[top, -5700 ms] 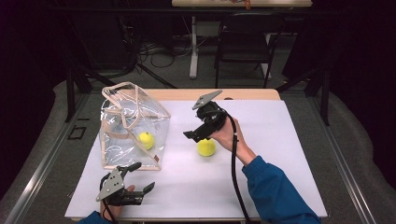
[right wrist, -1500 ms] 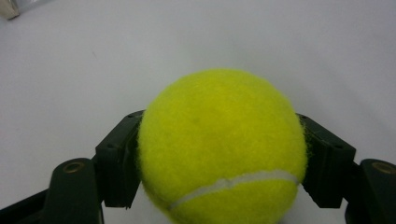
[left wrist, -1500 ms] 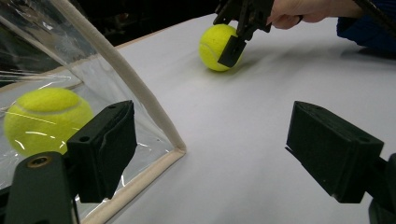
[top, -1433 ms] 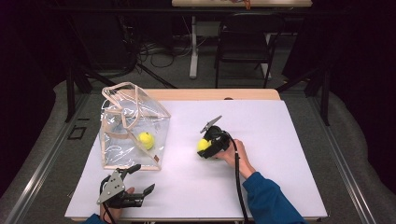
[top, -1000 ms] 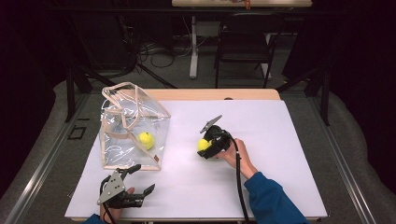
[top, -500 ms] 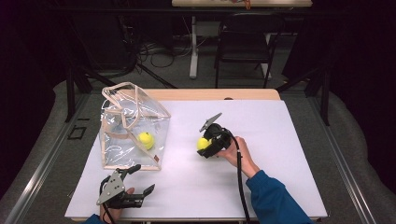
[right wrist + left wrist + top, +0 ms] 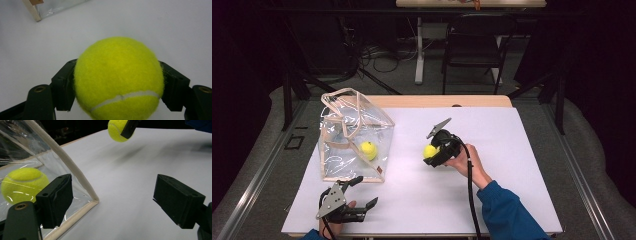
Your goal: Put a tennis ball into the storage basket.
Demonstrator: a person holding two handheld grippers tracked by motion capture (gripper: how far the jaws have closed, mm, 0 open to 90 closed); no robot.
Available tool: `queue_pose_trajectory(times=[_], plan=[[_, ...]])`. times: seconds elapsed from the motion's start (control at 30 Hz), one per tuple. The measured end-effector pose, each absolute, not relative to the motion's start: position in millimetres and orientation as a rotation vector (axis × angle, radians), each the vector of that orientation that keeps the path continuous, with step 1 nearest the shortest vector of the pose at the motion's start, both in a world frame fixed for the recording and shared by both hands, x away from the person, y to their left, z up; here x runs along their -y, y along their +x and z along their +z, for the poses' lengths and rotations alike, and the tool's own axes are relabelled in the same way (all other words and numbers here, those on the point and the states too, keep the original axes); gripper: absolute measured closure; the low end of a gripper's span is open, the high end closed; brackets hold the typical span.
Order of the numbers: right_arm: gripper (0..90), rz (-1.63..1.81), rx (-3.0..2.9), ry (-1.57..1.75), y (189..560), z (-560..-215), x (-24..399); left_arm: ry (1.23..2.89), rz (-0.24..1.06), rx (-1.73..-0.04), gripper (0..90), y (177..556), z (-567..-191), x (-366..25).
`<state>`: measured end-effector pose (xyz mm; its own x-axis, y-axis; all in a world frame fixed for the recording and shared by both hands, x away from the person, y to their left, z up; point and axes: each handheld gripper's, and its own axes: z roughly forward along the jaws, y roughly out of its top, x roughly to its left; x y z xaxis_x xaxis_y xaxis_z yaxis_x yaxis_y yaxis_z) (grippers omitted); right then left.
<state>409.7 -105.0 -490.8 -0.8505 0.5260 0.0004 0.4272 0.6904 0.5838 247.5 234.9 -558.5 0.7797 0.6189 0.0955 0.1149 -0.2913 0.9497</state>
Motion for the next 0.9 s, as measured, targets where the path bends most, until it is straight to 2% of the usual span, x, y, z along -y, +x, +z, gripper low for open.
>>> queue_pose_trajectory(times=[0.9], plan=[[26.3,0.876,-2.729,0.755,412,-473,103,1.823,0.548,-0.56,15.8,247,-558,-235]])
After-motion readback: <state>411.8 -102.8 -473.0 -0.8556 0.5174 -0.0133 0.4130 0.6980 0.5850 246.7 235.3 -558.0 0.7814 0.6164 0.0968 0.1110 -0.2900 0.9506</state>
